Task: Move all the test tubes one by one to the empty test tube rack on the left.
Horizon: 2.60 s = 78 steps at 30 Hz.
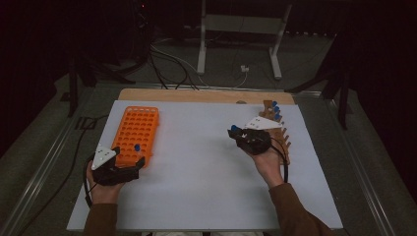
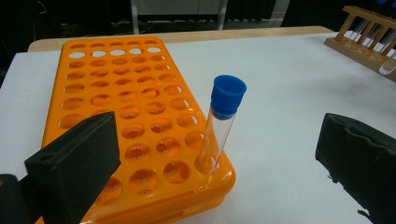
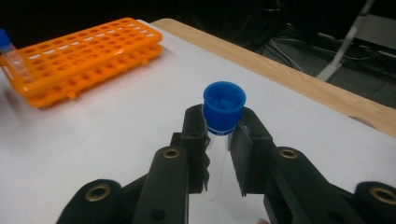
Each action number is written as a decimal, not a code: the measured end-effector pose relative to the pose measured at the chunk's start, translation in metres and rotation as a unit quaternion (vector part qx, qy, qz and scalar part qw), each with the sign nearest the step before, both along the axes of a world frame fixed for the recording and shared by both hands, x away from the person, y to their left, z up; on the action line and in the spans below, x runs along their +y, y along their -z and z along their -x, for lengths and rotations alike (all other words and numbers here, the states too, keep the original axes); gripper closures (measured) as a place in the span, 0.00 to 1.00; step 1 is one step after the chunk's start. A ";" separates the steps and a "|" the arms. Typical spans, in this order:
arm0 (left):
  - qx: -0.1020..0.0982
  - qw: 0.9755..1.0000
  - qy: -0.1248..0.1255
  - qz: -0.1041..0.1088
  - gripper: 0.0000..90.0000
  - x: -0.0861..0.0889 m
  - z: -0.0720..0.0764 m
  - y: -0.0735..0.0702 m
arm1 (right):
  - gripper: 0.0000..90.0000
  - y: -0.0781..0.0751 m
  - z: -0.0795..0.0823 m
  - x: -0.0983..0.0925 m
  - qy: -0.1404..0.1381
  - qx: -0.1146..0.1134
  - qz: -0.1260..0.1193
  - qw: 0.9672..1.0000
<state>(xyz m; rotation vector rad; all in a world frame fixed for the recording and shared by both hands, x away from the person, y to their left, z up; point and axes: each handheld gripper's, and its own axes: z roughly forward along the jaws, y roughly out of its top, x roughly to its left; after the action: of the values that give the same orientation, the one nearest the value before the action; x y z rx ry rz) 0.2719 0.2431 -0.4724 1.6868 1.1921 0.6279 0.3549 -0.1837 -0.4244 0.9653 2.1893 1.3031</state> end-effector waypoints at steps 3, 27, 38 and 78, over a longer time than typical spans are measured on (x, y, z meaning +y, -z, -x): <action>-0.005 1.000 -0.001 -0.002 0.01 -0.001 0.001 -0.001 | 0.85 0.001 0.001 0.007 -0.010 0.002 -0.005 1.000; -0.035 0.999 0.033 -0.020 0.05 -0.024 0.008 -0.015 | 0.85 0.007 0.012 0.063 -0.079 0.022 -0.030 0.996; -0.047 0.996 0.063 -0.031 0.07 -0.043 0.013 -0.023 | 0.85 0.008 0.016 0.087 -0.105 0.026 -0.021 0.994; -0.026 0.984 0.170 -0.054 0.83 -0.089 0.005 -0.008 | 0.85 0.007 0.038 0.145 -0.181 0.045 -0.041 0.982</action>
<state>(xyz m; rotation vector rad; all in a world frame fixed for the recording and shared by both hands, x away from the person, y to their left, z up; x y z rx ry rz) 0.2671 0.1539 -0.4640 1.8985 0.8166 0.5274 0.3174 -0.0382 -0.4317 0.6848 2.4821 1.5461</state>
